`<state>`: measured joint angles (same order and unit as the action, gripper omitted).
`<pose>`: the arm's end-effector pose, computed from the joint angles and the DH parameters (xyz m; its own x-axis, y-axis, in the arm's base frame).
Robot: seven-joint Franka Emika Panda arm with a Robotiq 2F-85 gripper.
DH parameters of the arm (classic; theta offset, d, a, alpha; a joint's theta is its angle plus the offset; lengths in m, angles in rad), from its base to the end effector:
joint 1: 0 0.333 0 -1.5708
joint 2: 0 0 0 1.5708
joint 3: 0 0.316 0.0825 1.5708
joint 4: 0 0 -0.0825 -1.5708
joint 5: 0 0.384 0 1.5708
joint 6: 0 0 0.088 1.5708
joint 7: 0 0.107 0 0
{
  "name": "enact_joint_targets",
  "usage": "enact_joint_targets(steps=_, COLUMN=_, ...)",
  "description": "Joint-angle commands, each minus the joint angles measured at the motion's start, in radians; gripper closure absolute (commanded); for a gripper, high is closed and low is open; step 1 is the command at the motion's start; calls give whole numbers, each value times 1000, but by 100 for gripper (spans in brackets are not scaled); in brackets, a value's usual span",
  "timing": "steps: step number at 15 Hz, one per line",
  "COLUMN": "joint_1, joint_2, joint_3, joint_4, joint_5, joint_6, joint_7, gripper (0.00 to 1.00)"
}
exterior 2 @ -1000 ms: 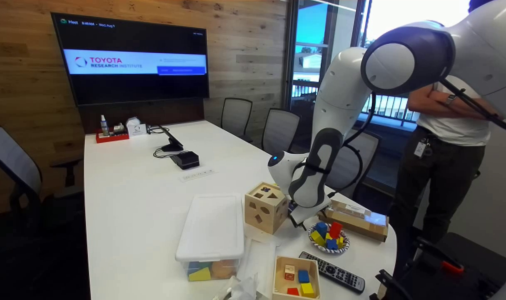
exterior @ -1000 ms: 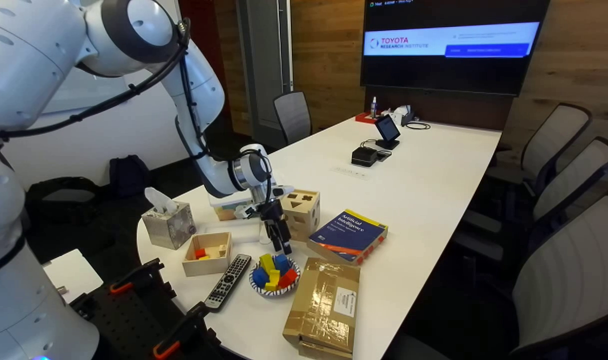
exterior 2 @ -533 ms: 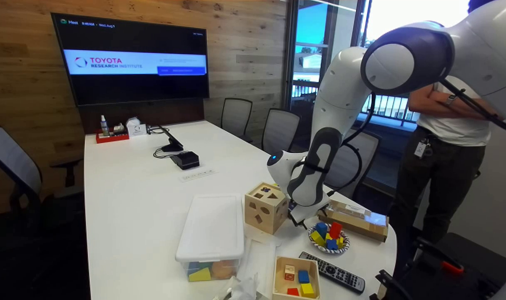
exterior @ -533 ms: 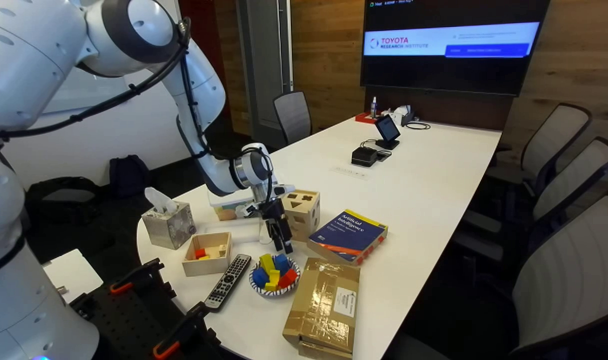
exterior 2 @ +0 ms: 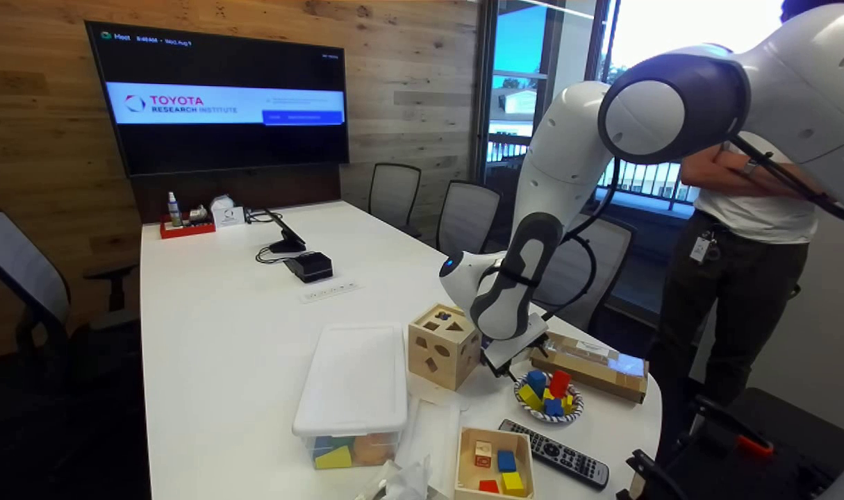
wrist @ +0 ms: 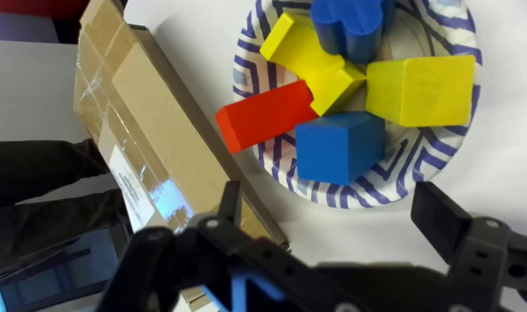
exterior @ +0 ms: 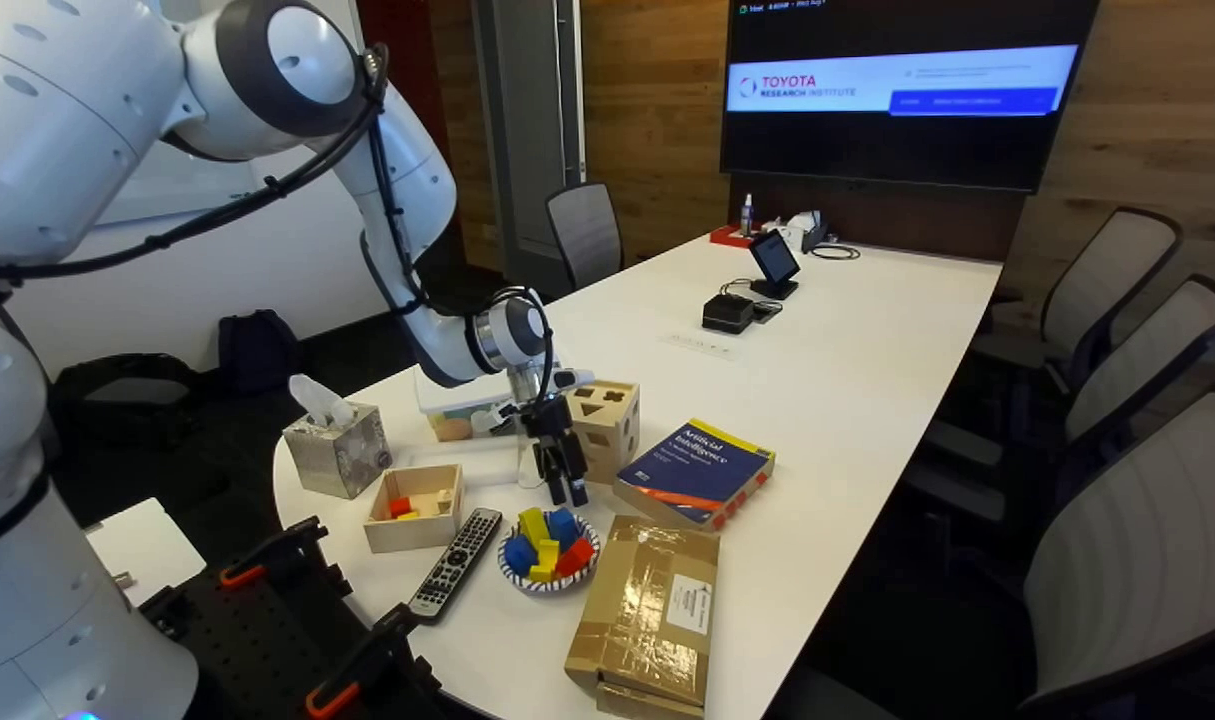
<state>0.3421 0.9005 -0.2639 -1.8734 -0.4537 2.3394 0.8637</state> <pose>0.5599 0.0259 0.0202 0.9358 -0.3486 -0.0528 -0.2516 -0.7652 0.5926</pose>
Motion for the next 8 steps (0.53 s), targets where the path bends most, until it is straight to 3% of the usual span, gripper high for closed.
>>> enact_joint_targets(steps=1, joint_1=-19, joint_2=18, joint_3=17, joint_4=43, joint_5=12, joint_6=-50, joint_7=-31, gripper=0)
enact_joint_targets(steps=4, joint_1=-16, joint_2=25, joint_3=13, joint_4=49, joint_5=8, joint_6=-42, joint_7=-15, gripper=0)
enact_joint_targets(steps=8, joint_1=-1, joint_2=-3, joint_3=-18, joint_4=-8, joint_5=-10, joint_6=97, joint_7=74, gripper=0)
